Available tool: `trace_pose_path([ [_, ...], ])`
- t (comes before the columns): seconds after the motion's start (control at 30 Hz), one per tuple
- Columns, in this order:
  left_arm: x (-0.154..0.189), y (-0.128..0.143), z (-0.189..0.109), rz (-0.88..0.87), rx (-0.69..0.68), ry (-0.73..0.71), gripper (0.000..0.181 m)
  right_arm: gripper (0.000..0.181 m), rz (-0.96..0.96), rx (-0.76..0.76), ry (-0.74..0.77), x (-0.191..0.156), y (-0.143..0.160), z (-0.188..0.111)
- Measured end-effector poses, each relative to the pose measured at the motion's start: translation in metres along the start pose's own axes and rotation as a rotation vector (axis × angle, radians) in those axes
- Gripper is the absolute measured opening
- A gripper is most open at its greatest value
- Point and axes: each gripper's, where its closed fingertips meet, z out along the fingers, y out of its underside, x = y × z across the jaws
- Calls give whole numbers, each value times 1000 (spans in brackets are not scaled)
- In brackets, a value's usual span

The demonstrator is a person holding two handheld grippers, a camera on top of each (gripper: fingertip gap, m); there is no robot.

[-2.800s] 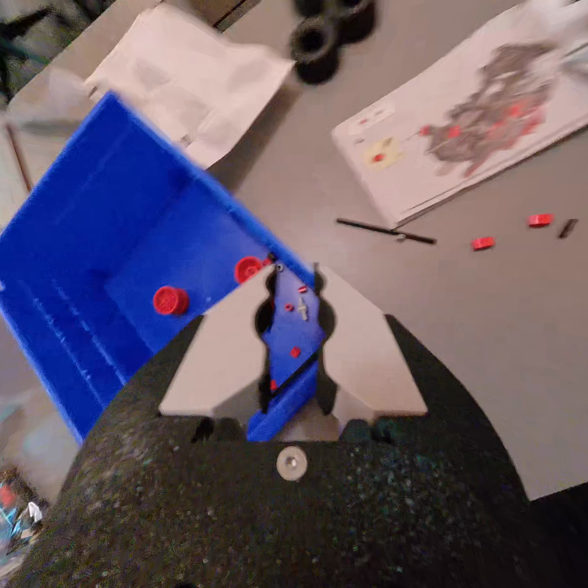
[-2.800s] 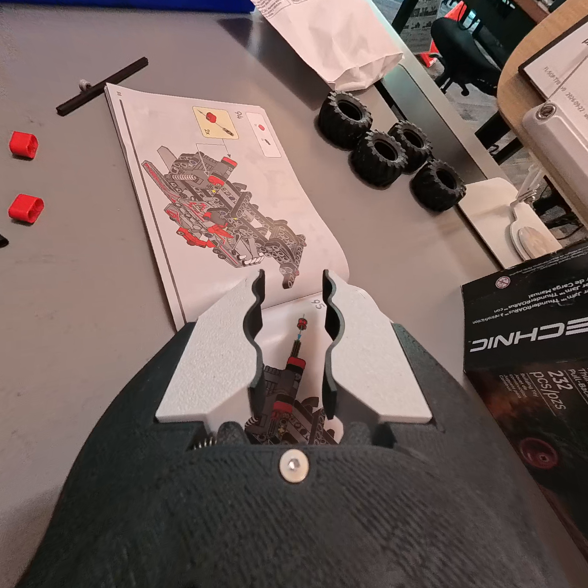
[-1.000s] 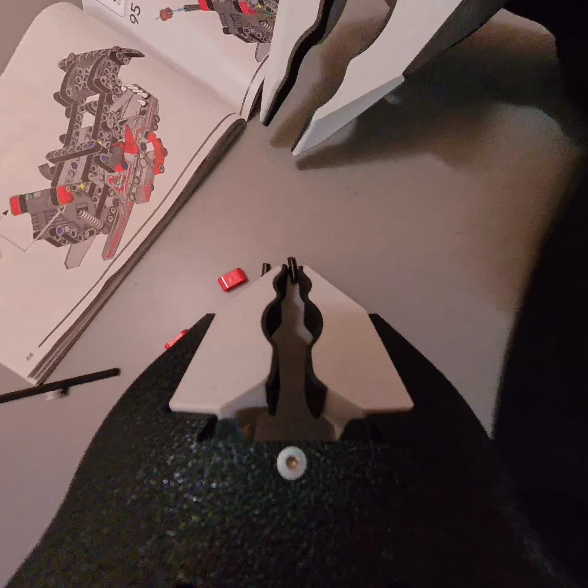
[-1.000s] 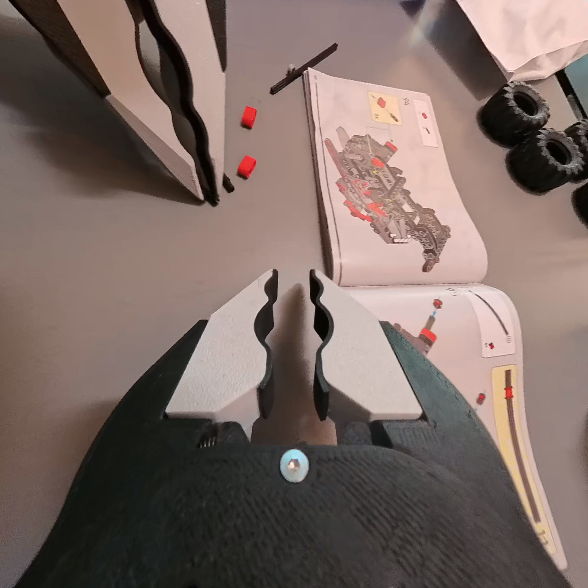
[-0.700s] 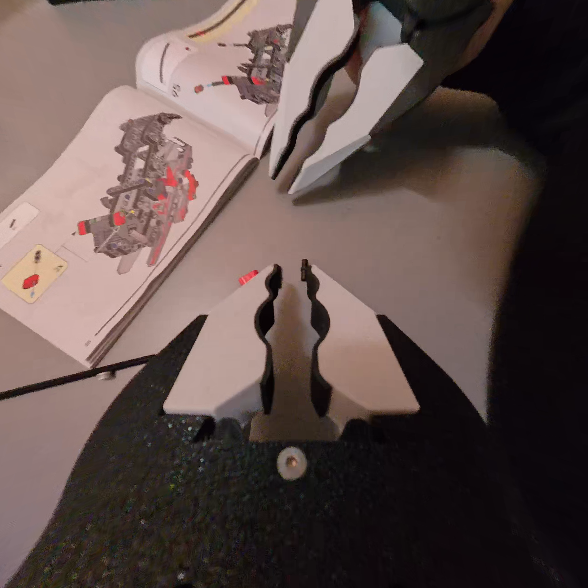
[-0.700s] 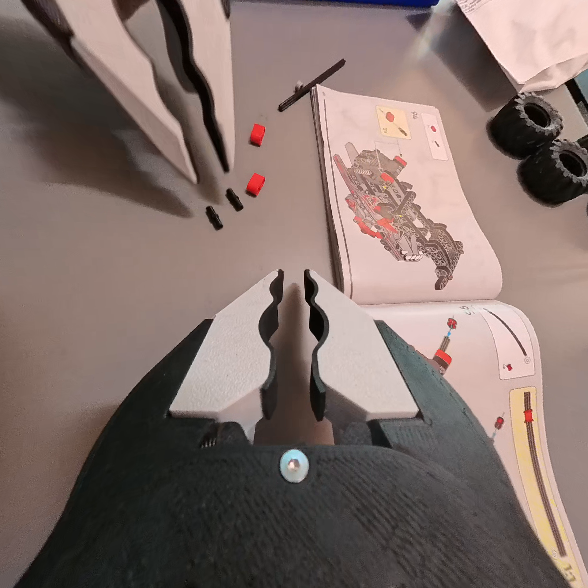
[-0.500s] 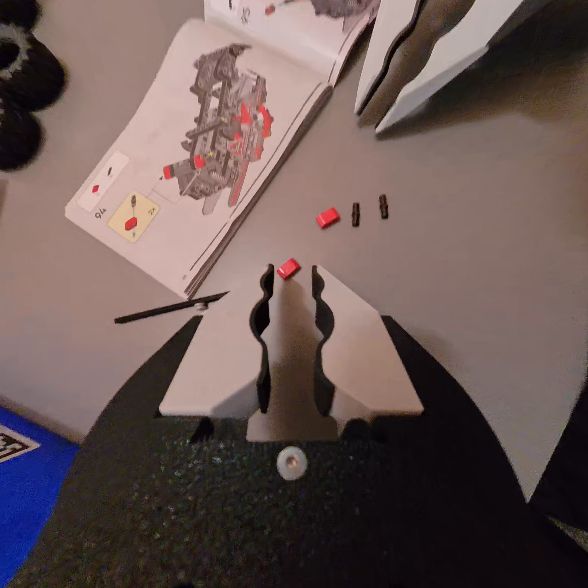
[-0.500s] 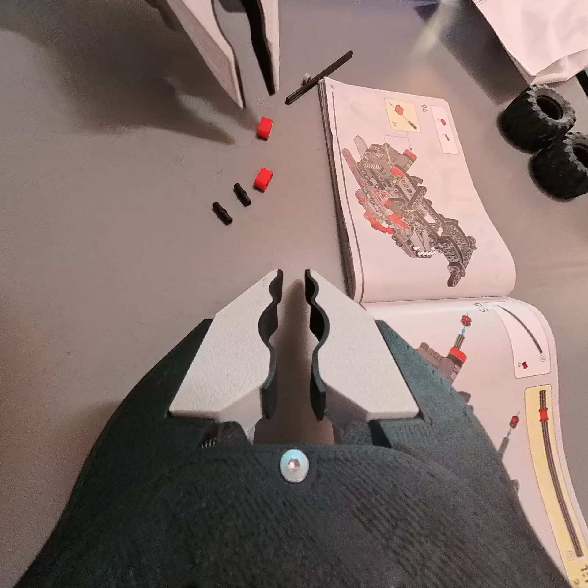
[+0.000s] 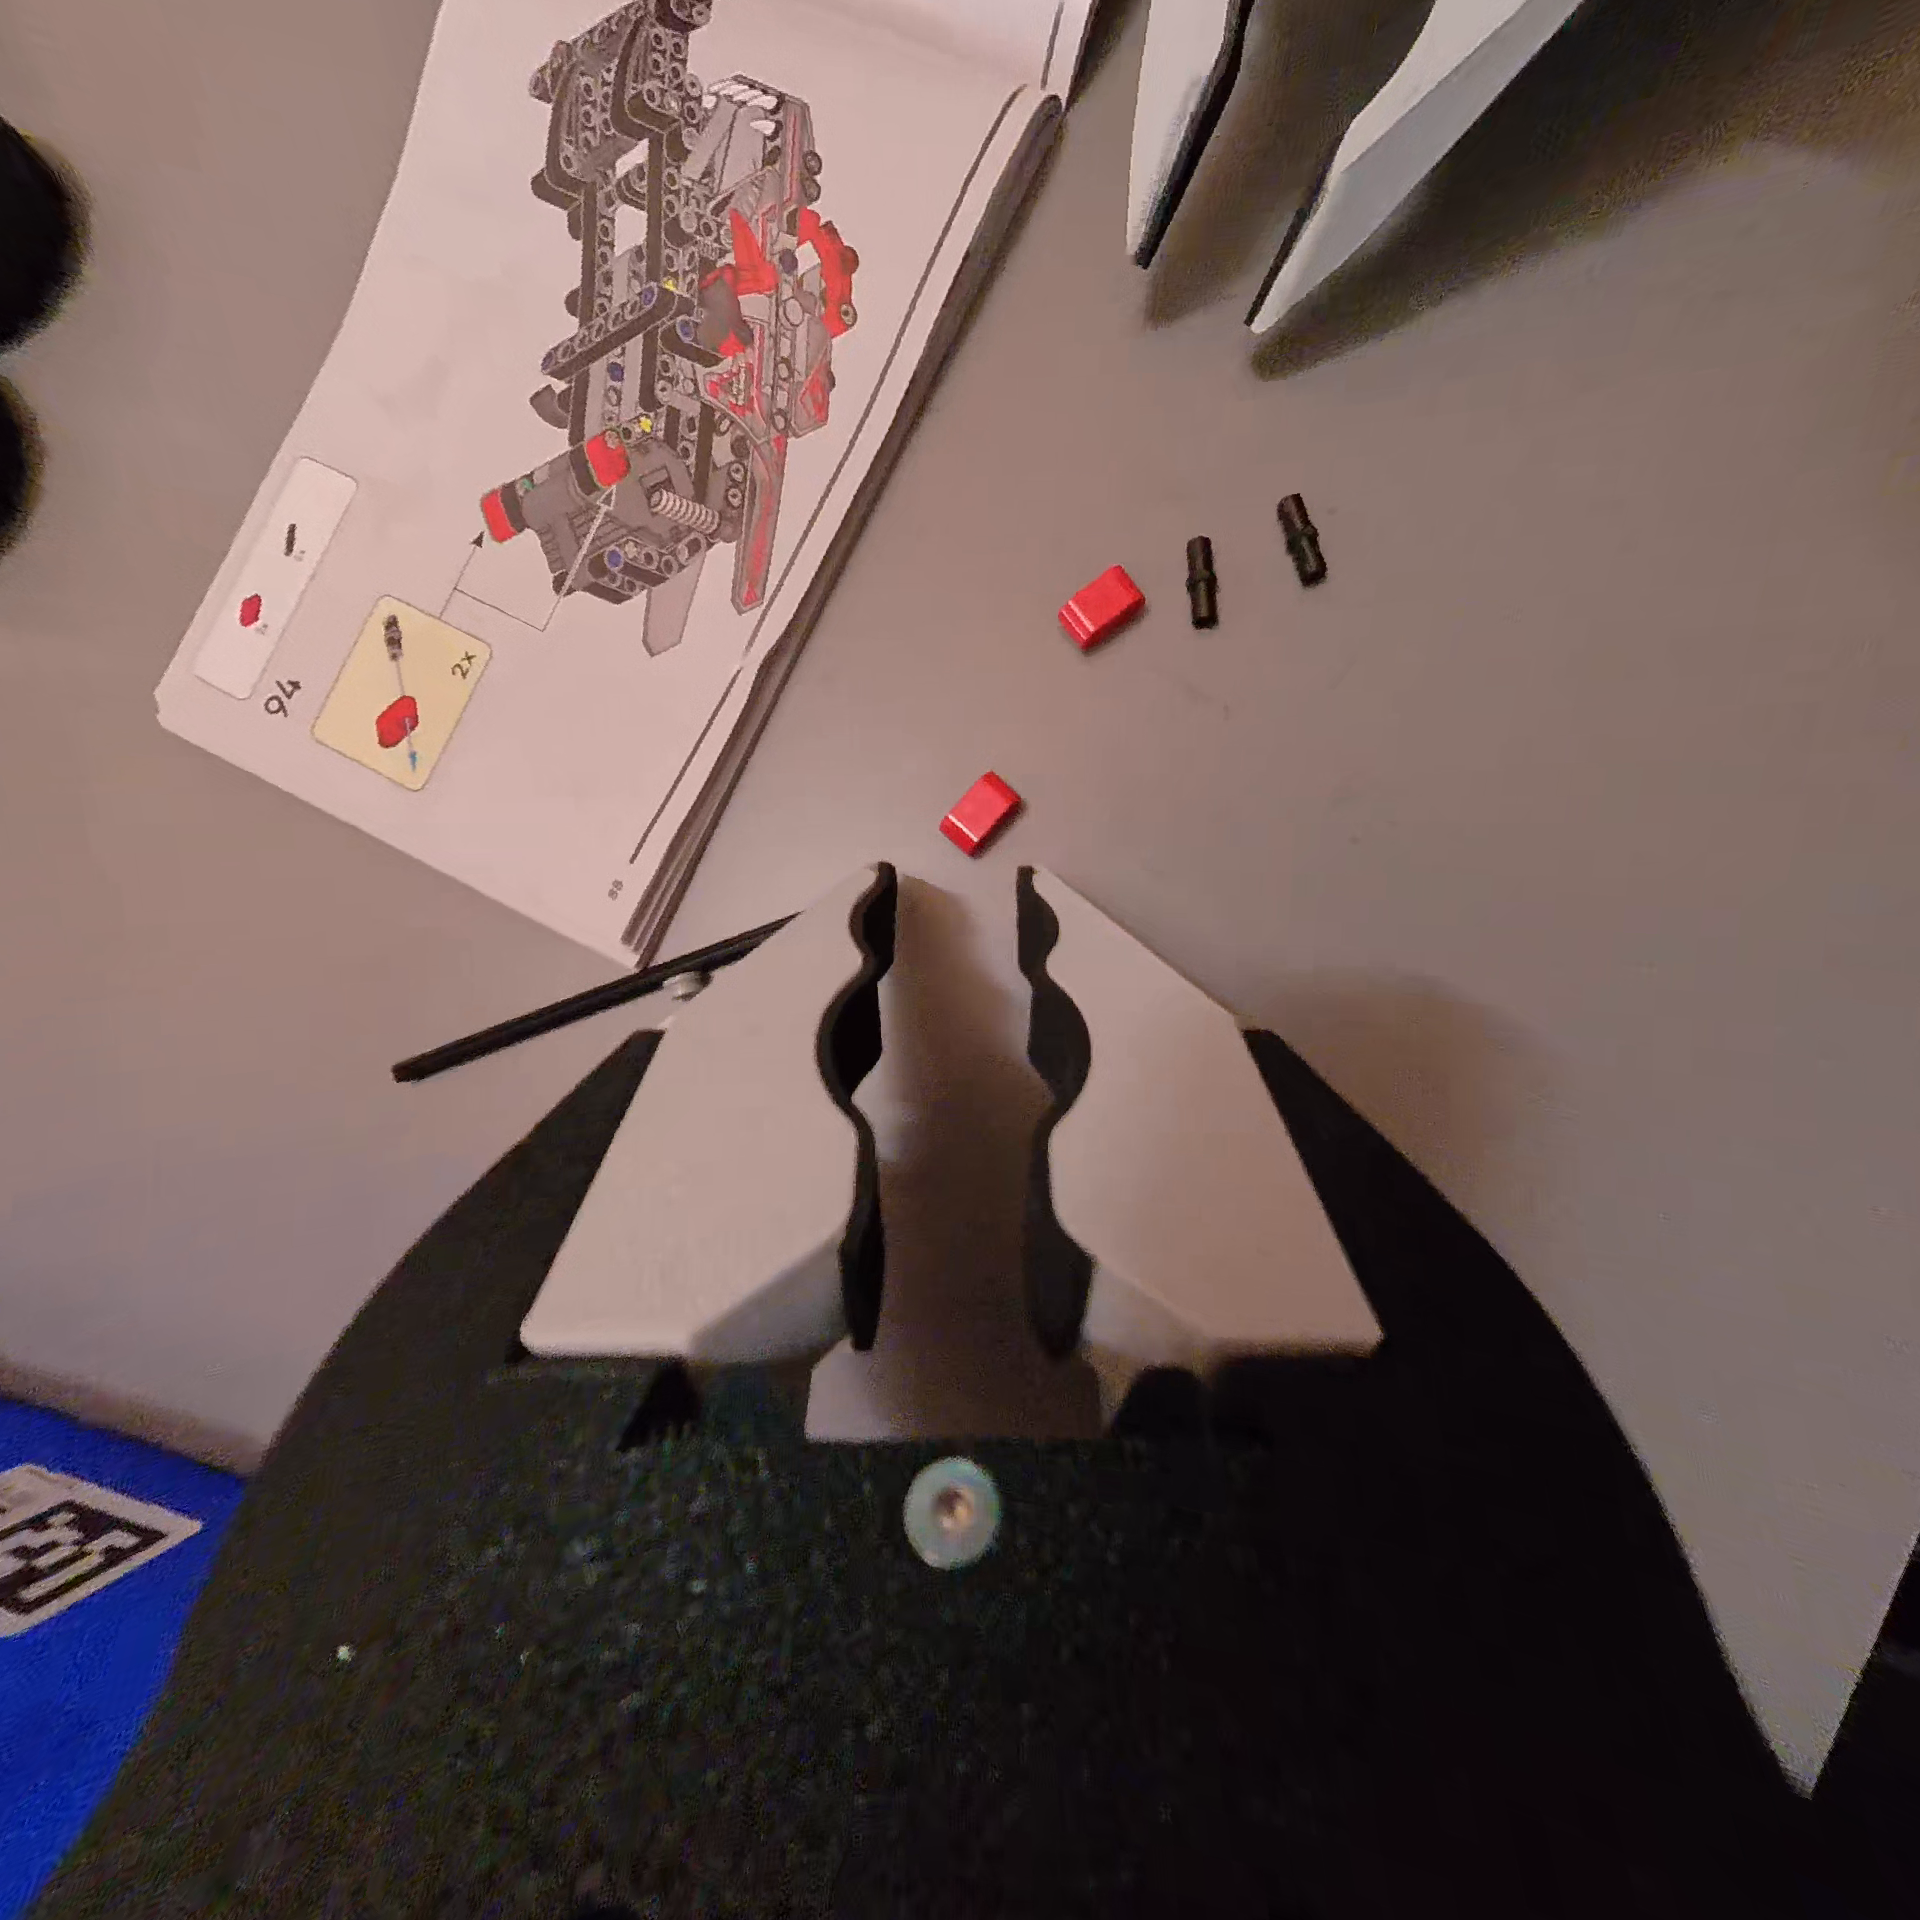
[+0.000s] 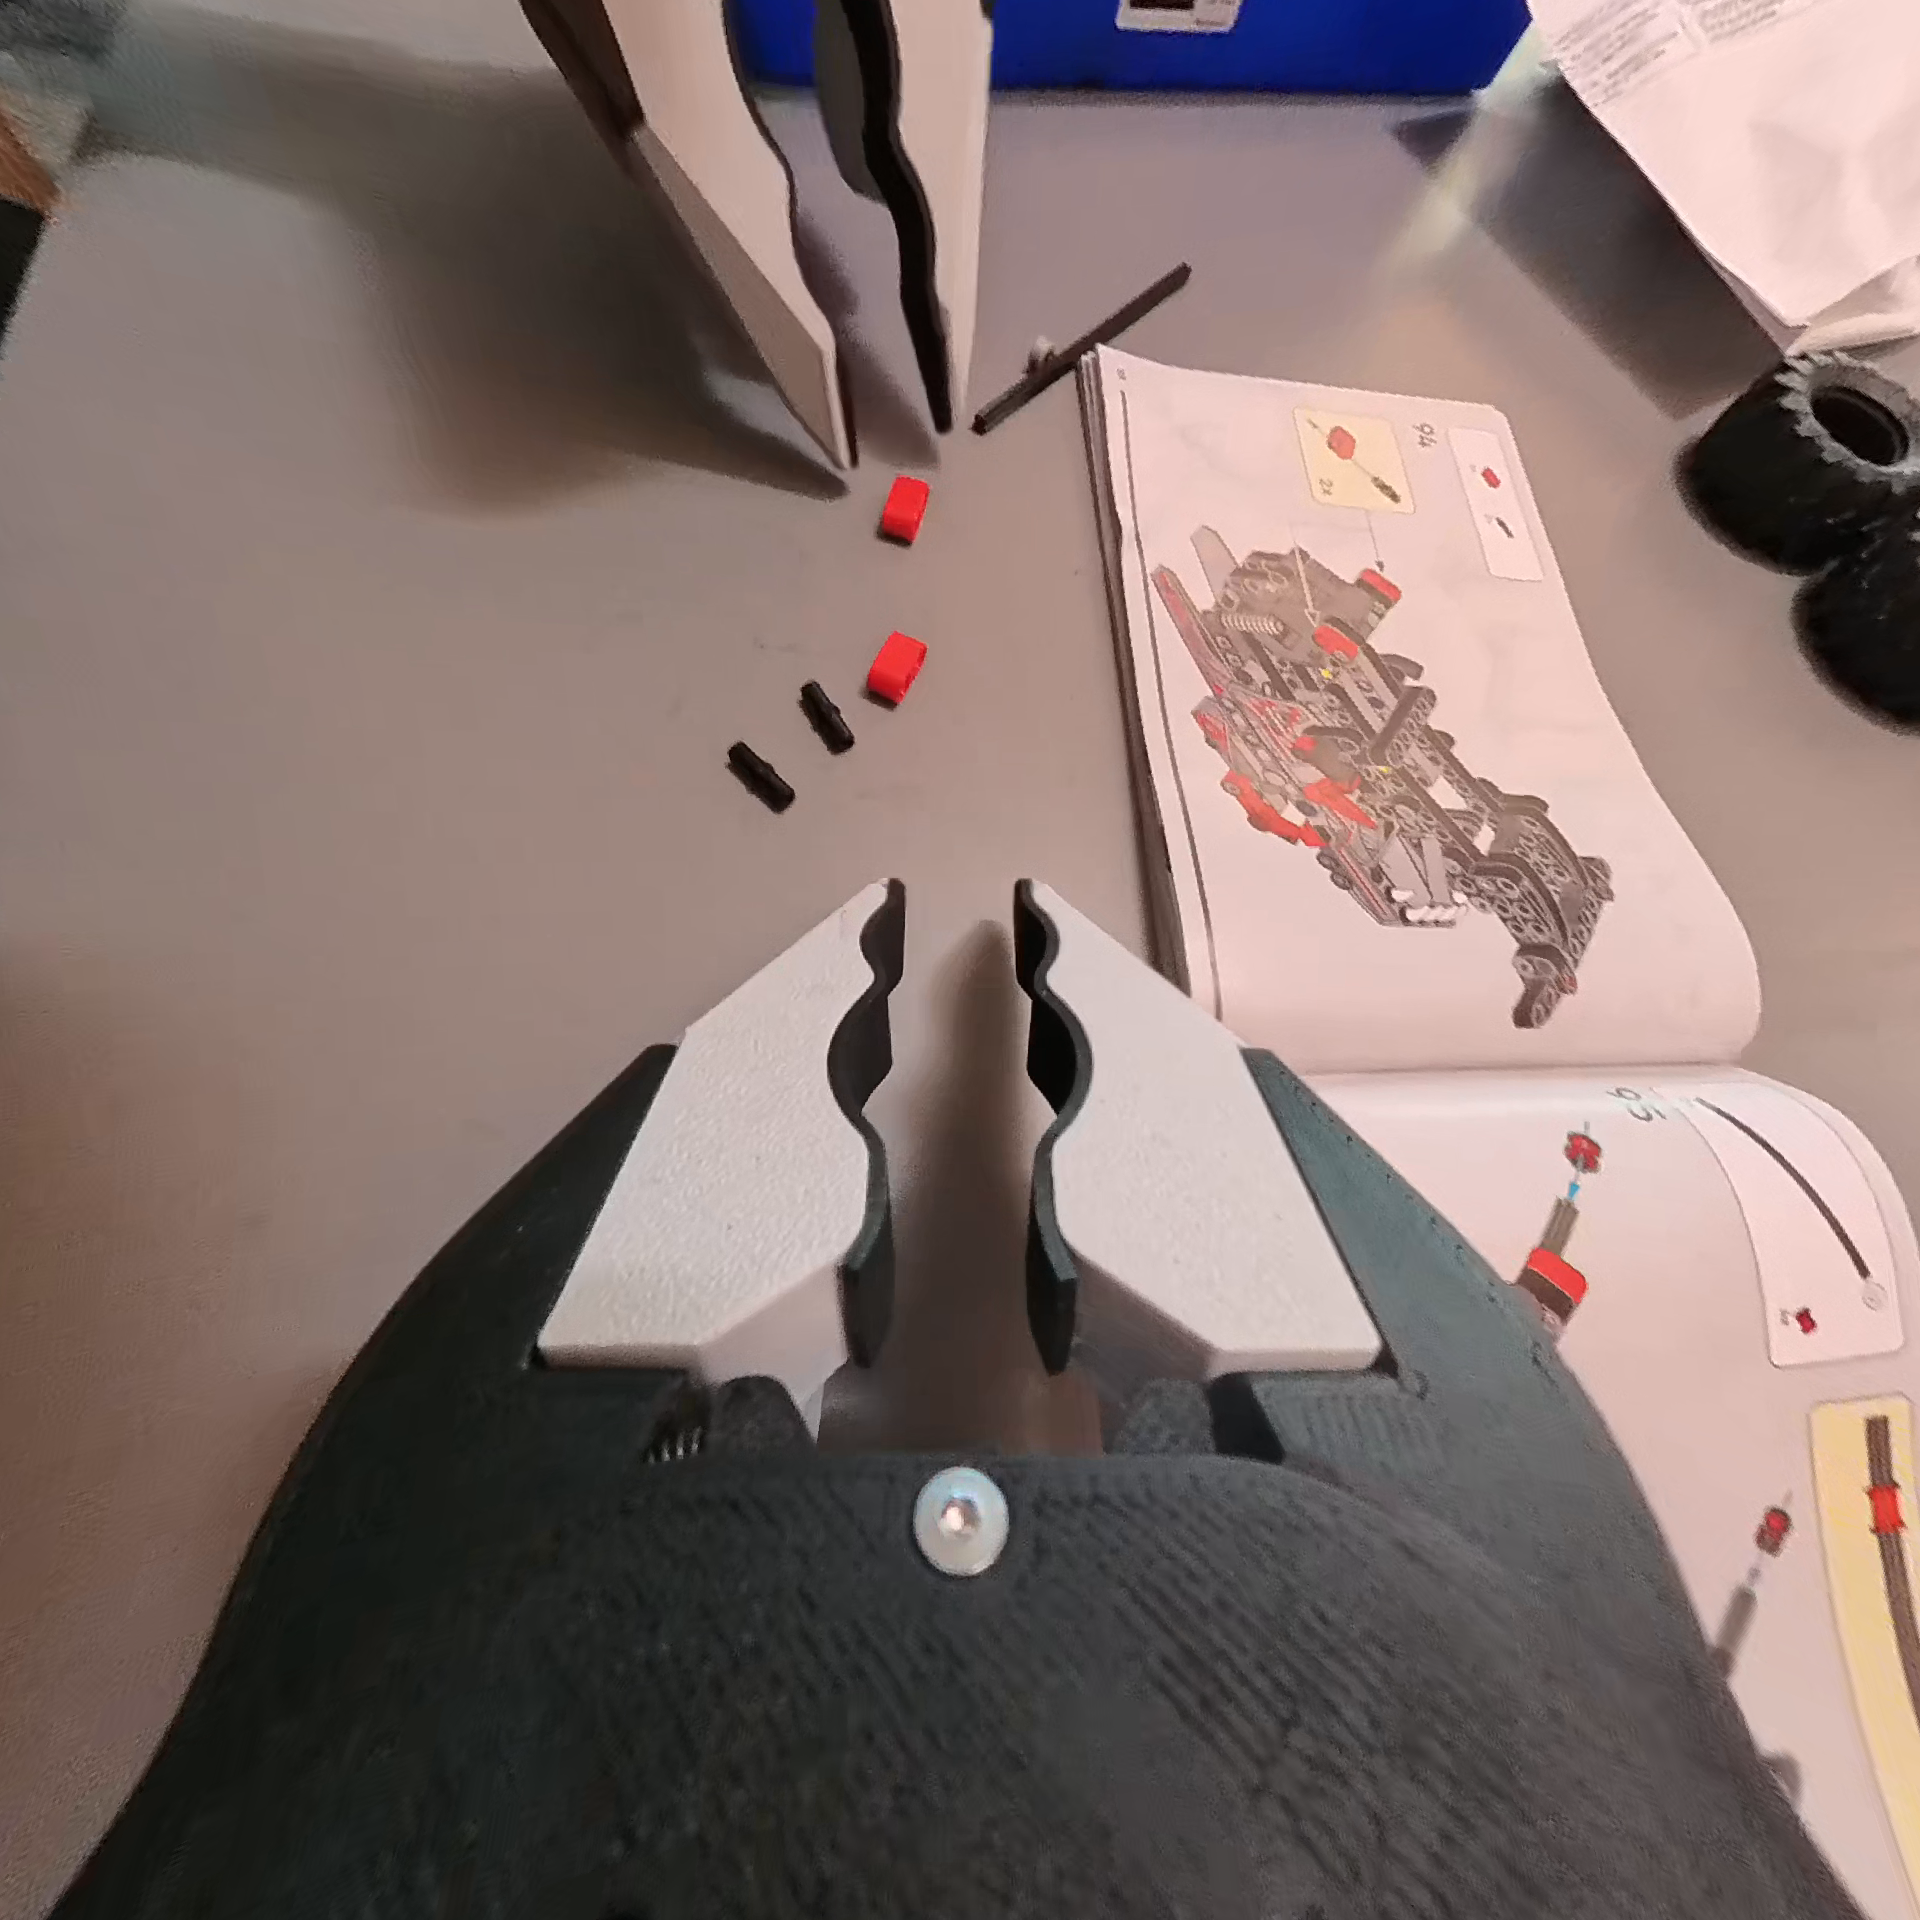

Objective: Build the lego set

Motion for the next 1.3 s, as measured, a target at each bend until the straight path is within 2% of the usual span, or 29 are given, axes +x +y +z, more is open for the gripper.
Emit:
trace_pose_path([
  [0.03, 1, 0, 1, 8, -5, 8, 20, 20, 4, 8, -11, -2, -2, 1],
  [0.2, 4, -11, 7, 6, 17, 30, 21, 25, 32, 60, -46, -8, -17, 6],
  [0.3, 8, -11, 11, 11, -13, 57, 8, 30, 33, 73, -62, -12, -23, 10],
  [0.37, 9, -14, 14, 11, -17, 50, 8, 33, 20, 66, -49, -10, -24, 11],
  [0.43, 9, -24, 14, 33, 27, 29, 8, 31, 10, 79, -48, -9, -28, 11],
  [0.53, 10, -55, 9, 55, 163, 10, 8, 27, 22, 134, -52, -4, -36, 7],
  [0.67, 15, -93, -2, 255, 348, -62, 8, 28, 227, 250, -127, 4, -45, -8],
  [0.77, 22, -100, 0, 355, 369, -71, 8, 36, 420, 357, -267, 5, -52, -28],
  [0.87, 28, -109, 2, 428, 411, -86, 8, 39, 567, 461, -340, 11, -59, -41],
  [1.07, 35, -123, 0, 561, 439, -121, 8, 34, 736, 444, -459, 7, -53, -35],
  [1.17, 32, -120, 3, 620, 386, -150, 8, 25, 724, 398, -469, 2, -48, -28],
  [1.3, 35, -118, 5, 679, 352, -153, 8, 11, 714, 421, -495, -2, -55, -28],
])
